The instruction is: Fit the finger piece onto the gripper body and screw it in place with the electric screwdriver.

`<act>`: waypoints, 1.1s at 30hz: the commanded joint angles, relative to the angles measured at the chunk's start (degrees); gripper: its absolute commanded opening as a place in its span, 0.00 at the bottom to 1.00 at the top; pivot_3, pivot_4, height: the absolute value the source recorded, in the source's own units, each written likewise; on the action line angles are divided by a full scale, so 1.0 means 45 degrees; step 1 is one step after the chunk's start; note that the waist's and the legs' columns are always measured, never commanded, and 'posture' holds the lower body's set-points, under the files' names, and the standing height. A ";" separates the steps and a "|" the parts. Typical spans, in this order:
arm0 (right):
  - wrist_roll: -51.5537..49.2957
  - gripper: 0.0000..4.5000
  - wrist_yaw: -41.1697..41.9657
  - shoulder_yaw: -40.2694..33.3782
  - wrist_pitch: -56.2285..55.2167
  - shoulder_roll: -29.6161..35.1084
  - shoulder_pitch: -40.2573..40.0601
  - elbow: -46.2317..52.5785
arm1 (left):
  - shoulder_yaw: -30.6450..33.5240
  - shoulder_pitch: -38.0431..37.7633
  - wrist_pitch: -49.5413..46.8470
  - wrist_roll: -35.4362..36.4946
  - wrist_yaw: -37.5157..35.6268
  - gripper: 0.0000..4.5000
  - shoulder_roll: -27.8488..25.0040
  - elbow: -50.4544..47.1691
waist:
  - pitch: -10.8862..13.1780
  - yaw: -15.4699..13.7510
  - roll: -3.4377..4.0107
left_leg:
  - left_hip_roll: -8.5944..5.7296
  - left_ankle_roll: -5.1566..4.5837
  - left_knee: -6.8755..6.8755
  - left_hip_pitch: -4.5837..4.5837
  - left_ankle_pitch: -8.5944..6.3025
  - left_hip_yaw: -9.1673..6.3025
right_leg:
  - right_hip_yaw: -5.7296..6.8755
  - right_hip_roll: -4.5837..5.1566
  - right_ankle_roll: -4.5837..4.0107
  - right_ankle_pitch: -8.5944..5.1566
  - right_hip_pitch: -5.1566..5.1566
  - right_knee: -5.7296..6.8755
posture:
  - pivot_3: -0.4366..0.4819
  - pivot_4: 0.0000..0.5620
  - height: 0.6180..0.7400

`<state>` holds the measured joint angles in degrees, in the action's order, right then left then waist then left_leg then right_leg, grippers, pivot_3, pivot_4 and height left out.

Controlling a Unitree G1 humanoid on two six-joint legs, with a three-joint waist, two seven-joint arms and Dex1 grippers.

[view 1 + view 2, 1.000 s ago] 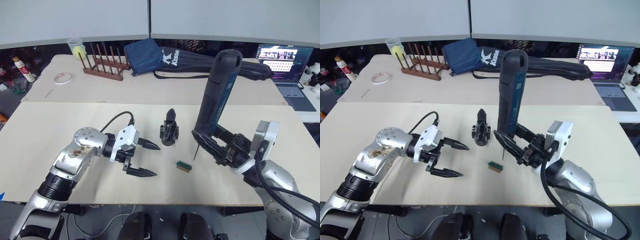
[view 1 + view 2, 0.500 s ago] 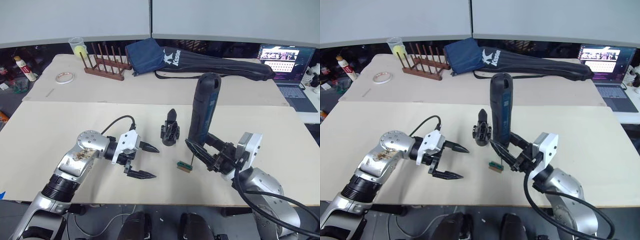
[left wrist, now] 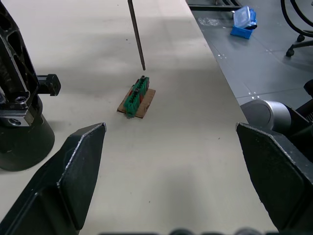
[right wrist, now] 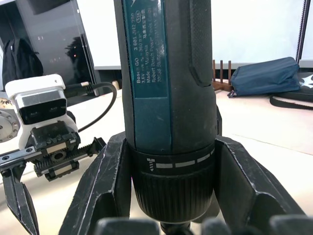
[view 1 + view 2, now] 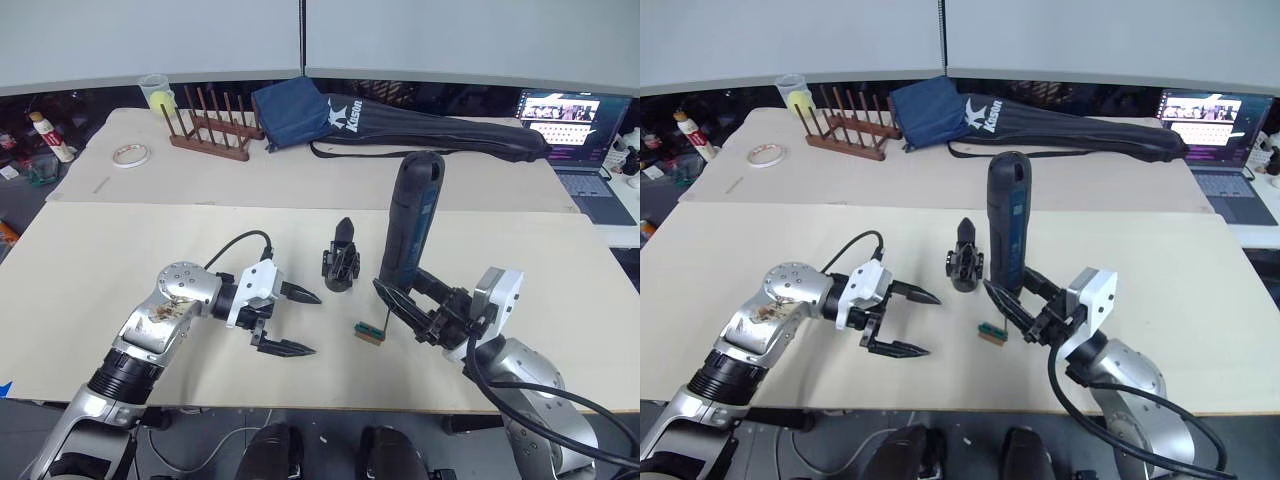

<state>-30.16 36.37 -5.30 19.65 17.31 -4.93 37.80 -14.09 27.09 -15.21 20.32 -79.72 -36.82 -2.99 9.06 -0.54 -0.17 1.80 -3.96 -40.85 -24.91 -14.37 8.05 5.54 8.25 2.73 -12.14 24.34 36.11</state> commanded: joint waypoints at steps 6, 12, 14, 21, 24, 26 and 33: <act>-0.0363 0.43 0.0000 0.0067 -0.0822 0.0023 0.0029 0.0570 | -0.0108 0.0138 0.0369 -0.0335 0.0135 1.00 0.0281 0.0108 | 0.0000 0.0009 0.0000 | 0.0001 0.0000 0.0000 0.0001 0.0000 0.0000 | -0.0001 -0.0001 0.0000 0.0000 0.0001 0.0002 | 0.48 0.27 0.92; -0.0302 0.43 -0.0082 0.0253 -0.0939 -0.0020 -0.0055 0.0609 | -0.0344 0.0184 0.0492 -0.0687 0.0384 1.00 0.0852 0.0569 | 0.0000 -0.0009 0.0000 | 0.0000 -0.0002 -0.0001 0.0000 -0.0001 0.0000 | -0.0002 0.0000 0.0000 0.0000 -0.0001 0.0000 | 0.48 0.27 0.92; -0.0288 0.43 -0.0113 0.0300 -0.0986 -0.0020 -0.0016 0.0645 | -0.0425 0.0069 0.0581 -0.0746 0.0420 1.00 0.1010 0.0683 | -0.0001 -0.0006 -0.0001 | 0.0000 -0.0002 -0.0002 0.0000 -0.0001 0.0000 | -0.0001 0.0000 0.0000 0.0001 0.0000 0.0000 | 0.48 0.27 0.92; -0.0344 0.43 -0.0149 0.0176 -0.1070 0.0117 0.0118 0.0523 | -0.0547 -0.0251 0.0668 -0.0828 0.0550 1.00 0.1138 0.0670 | -0.0001 0.0002 -0.0001 | 0.0003 -0.0002 -0.0001 0.0000 -0.0001 0.0000 | -0.0002 0.0000 -0.0001 0.0001 0.0001 0.0002 | 0.48 0.27 0.92; -0.0380 0.43 -0.0202 0.0178 -0.1058 0.0132 0.0145 0.0584 | -0.0544 -0.0154 0.0732 -0.0855 0.0603 1.00 0.1178 0.0766 | -0.0001 -0.0011 -0.0001 | 0.0002 -0.0005 -0.0002 0.0000 -0.0003 -0.0002 | -0.0001 0.0001 -0.0001 0.0001 -0.0001 0.0000 | 0.48 0.27 0.92; -0.0354 0.43 -0.0211 0.0212 -0.1084 0.0130 0.0146 0.0597 | -0.0559 -0.0086 0.0802 -0.0883 0.0622 1.00 0.1202 0.0839 | -0.0001 -0.0010 -0.0001 | 0.0001 -0.0007 -0.0002 0.0000 -0.0004 -0.0002 | -0.0002 0.0002 -0.0001 0.0001 -0.0001 0.0000 | 0.48 0.27 0.92; -0.0227 0.43 -0.0250 0.0285 -0.1277 0.0169 0.0145 0.0539 | -0.0491 0.0059 0.0822 -0.0941 0.0658 1.00 0.1316 0.0895 | -0.0001 -0.0002 -0.0002 | 0.0002 -0.0007 -0.0002 0.0000 -0.0004 -0.0001 | -0.0001 0.0001 -0.0001 0.0001 -0.0001 0.0000 | 0.48 0.27 0.92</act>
<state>-30.45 35.26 -3.24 16.84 17.88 -5.28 37.69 -16.86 26.40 -12.56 15.92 -76.97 -31.14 1.31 9.06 -0.56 -0.18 1.80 -3.99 -40.85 -24.91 -14.39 8.05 5.54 8.26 2.73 -12.14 24.34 36.11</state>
